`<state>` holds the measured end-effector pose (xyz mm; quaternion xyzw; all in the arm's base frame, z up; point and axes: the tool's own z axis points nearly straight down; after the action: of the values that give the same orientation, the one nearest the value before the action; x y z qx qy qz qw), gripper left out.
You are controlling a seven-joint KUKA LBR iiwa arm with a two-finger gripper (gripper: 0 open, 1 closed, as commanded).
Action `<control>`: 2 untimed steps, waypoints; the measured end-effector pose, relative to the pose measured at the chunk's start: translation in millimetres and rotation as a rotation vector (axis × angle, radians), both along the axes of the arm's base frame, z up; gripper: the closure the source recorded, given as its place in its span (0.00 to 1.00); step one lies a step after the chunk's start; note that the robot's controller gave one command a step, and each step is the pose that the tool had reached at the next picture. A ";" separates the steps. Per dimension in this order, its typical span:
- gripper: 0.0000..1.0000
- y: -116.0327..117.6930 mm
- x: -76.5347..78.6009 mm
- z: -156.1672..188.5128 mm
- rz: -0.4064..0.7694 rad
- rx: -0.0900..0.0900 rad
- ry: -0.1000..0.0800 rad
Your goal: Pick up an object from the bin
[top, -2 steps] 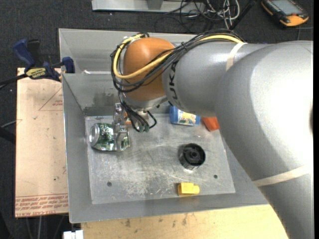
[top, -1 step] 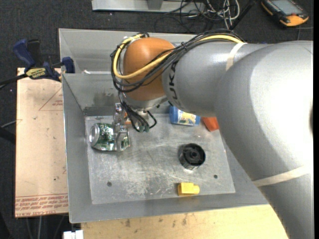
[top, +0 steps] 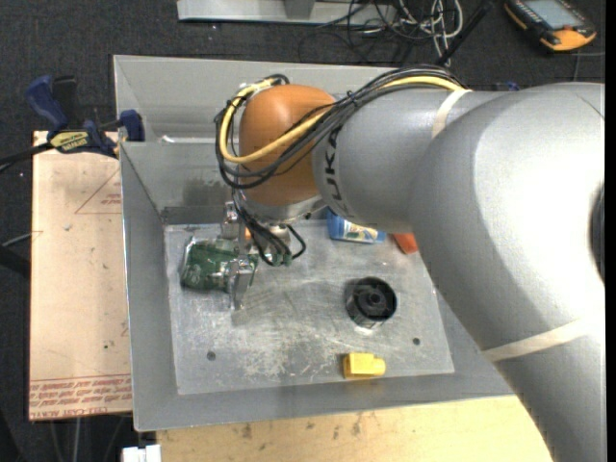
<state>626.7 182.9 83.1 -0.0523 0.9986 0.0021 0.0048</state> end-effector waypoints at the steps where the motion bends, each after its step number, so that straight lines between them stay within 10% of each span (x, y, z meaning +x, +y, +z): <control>1: 0.00 -1.2 -2.2 -3.5 -0.001 -0.002 0.007; 2: 1.00 35.9 -28.8 -6.2 0.528 -0.005 -0.010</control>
Offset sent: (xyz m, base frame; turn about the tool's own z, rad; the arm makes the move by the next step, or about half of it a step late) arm -0.0346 0.0349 -0.0131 -0.5329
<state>598.0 218.8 76.9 -0.3109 0.9504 0.0005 0.0091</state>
